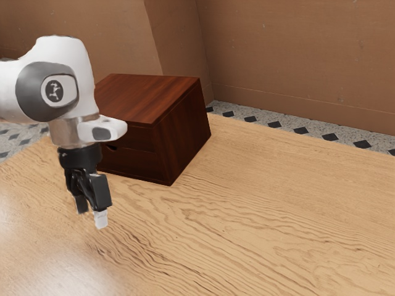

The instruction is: Pull the drawer handle with one arm to open the drawer

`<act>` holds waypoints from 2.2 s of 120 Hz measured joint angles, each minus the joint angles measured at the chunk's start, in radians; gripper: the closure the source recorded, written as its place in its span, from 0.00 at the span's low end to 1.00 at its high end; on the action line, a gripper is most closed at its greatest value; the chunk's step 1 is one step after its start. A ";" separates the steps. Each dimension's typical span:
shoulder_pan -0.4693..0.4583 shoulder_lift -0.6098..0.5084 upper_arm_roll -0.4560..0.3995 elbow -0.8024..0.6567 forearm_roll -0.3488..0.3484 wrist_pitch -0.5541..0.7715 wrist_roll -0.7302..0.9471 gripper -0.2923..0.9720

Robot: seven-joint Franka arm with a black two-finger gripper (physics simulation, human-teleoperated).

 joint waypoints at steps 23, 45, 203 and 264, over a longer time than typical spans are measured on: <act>-0.056 -0.050 -0.251 0.169 0.063 0.110 -0.187 0.23; 0.115 0.015 -0.126 0.158 0.119 0.215 -0.020 0.23; 0.279 0.224 -0.069 -0.032 0.139 0.888 1.078 0.23; 0.278 0.270 -0.058 -0.023 0.137 0.986 1.164 0.23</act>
